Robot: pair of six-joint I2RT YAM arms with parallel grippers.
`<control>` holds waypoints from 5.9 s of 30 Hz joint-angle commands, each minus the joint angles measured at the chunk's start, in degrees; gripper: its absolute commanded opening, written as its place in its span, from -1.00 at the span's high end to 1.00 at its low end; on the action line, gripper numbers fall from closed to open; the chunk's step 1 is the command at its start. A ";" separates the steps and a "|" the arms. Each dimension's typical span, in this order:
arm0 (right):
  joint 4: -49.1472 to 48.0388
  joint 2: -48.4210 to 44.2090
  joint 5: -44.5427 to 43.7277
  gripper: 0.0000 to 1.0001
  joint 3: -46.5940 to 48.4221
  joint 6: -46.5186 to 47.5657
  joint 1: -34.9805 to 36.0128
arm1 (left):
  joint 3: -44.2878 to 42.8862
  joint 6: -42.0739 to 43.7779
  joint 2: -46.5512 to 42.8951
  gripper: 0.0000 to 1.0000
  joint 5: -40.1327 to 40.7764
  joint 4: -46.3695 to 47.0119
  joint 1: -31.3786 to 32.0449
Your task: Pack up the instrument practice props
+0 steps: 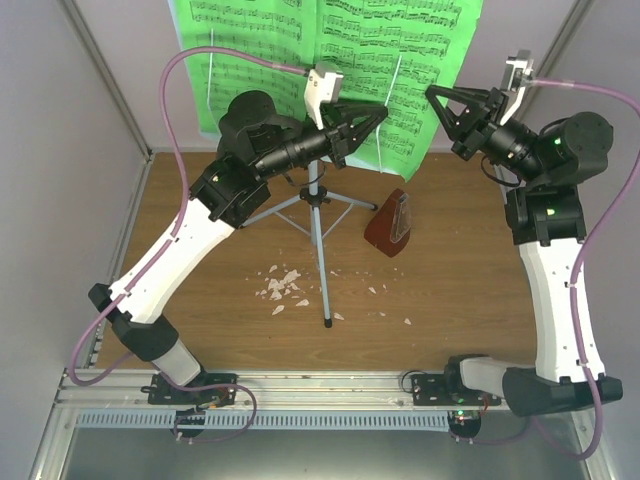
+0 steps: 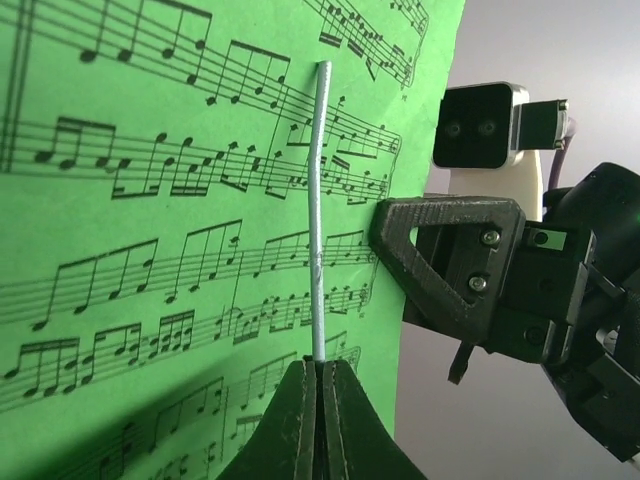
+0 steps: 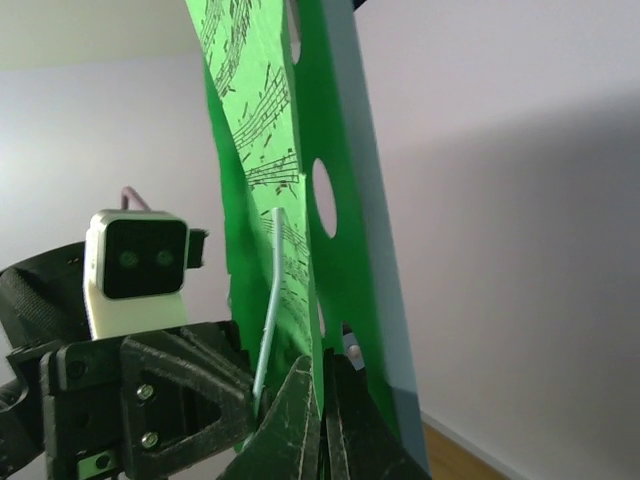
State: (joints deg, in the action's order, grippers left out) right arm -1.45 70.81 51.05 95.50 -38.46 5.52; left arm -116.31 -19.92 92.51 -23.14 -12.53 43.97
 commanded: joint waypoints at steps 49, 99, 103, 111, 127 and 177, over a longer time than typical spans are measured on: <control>4.15 -6.23 -35.34 0.99 -70.43 -3.27 -22.13 | 65.30 -0.48 -36.30 -0.98 -6.66 8.64 -3.02; 5.06 -12.91 -37.03 -0.77 -61.15 21.88 14.03 | 81.06 -8.63 -51.10 -0.98 -0.06 4.89 -37.07; 4.79 -14.43 -36.30 -0.75 -59.00 26.62 23.39 | 78.60 -4.66 -52.40 -0.98 3.83 -0.19 -37.23; 10.12 -14.48 -23.33 -0.75 -42.71 31.40 36.75 | 75.14 -2.86 -54.60 -0.98 7.40 -1.34 -37.30; 3.76 -1.47 -33.32 -0.58 -10.37 21.87 40.42 | 60.36 2.04 -54.86 -0.92 7.81 -5.05 -37.27; 8.64 21.87 -57.42 0.99 19.92 21.00 42.21 | 21.57 2.22 -27.89 -0.09 -6.51 -3.63 -40.05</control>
State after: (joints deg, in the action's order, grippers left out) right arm 8.73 92.90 -4.54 114.54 -17.80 47.57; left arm -91.77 -18.39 62.89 -27.44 -17.91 5.08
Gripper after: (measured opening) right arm 0.018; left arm 0.556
